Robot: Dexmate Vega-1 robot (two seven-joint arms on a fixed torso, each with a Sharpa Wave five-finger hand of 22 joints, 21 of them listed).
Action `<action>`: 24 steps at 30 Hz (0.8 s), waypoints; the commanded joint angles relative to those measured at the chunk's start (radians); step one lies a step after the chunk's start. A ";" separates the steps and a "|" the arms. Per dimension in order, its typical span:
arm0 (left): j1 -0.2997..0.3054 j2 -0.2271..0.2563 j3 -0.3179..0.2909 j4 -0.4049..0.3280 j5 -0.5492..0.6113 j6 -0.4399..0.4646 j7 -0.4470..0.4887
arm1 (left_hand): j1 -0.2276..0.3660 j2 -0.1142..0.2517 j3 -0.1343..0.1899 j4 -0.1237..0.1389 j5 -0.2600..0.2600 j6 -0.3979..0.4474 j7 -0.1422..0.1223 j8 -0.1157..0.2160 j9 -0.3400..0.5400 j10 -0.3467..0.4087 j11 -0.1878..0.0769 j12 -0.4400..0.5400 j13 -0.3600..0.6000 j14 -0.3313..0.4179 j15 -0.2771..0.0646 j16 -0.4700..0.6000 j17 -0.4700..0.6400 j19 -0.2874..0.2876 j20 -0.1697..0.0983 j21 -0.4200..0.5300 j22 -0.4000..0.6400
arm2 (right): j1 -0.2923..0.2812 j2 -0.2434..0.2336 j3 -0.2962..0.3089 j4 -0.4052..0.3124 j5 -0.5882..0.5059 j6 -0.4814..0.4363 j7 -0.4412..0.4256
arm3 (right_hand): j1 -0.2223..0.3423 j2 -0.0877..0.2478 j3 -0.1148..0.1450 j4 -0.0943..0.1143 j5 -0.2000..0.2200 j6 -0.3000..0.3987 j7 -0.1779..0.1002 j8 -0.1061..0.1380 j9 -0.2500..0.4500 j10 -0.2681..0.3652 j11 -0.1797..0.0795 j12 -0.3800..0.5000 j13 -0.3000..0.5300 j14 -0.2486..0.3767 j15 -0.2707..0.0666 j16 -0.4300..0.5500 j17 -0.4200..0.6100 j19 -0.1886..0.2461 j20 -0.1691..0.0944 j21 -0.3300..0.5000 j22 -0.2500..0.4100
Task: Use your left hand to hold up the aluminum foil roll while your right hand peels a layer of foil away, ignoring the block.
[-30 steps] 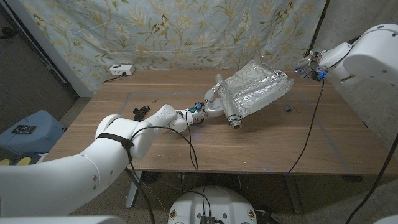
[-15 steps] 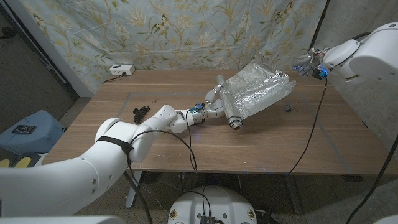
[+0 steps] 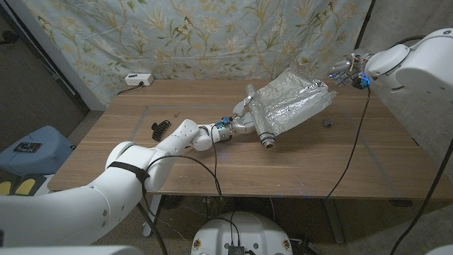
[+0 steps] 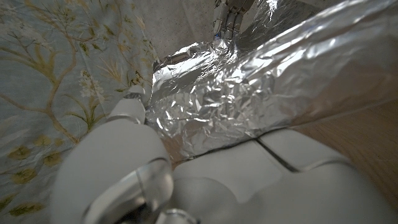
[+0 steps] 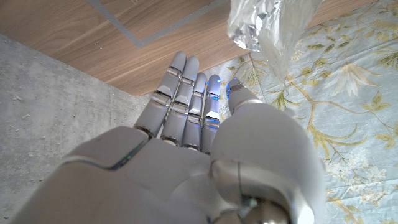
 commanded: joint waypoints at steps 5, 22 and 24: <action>0.059 0.059 0.006 -0.149 -0.081 0.019 0.068 | 0.015 0.002 0.009 -0.001 0.007 0.023 0.004 0.005 0.002 0.019 -0.005 0.007 0.006 0.012 -0.004 0.005 0.001 0.014 -0.001 0.002 0.002 | 0.005 0.064 -0.021 -0.012 -0.080 -0.011 0.042 | -0.005 0.004 0.005 -0.010 0.003 -0.009 -0.004 -0.009 -0.004 0.000 0.002 -0.010 -0.003 -0.004 0.002 -0.002 0.004 -0.003 0.001 -0.007 0.003; -0.003 0.072 0.047 -0.066 -0.067 -0.011 0.007 | 0.018 0.005 0.010 0.002 0.008 0.039 0.008 0.001 0.002 0.023 -0.006 0.009 0.010 0.012 -0.003 0.005 0.003 0.011 0.000 -0.002 0.002 | 0.049 0.098 -0.093 0.026 -0.146 0.029 0.087 | -0.006 0.008 0.010 -0.021 0.005 -0.006 -0.008 -0.020 -0.018 0.005 0.003 -0.019 -0.007 -0.007 0.003 -0.003 0.003 -0.004 0.002 -0.009 0.003; -0.008 0.068 0.047 -0.053 -0.065 -0.015 0.000 | 0.018 0.005 0.010 0.002 0.009 0.039 0.008 0.000 0.002 0.023 -0.006 0.009 0.010 0.011 -0.003 0.005 0.003 0.011 0.000 -0.002 0.002 | 0.046 0.104 -0.091 0.030 -0.149 0.026 0.086 | -0.007 0.009 0.010 -0.021 0.005 -0.006 -0.008 -0.021 -0.019 0.004 0.004 -0.020 -0.007 -0.007 0.003 -0.002 0.004 -0.006 0.002 -0.010 0.003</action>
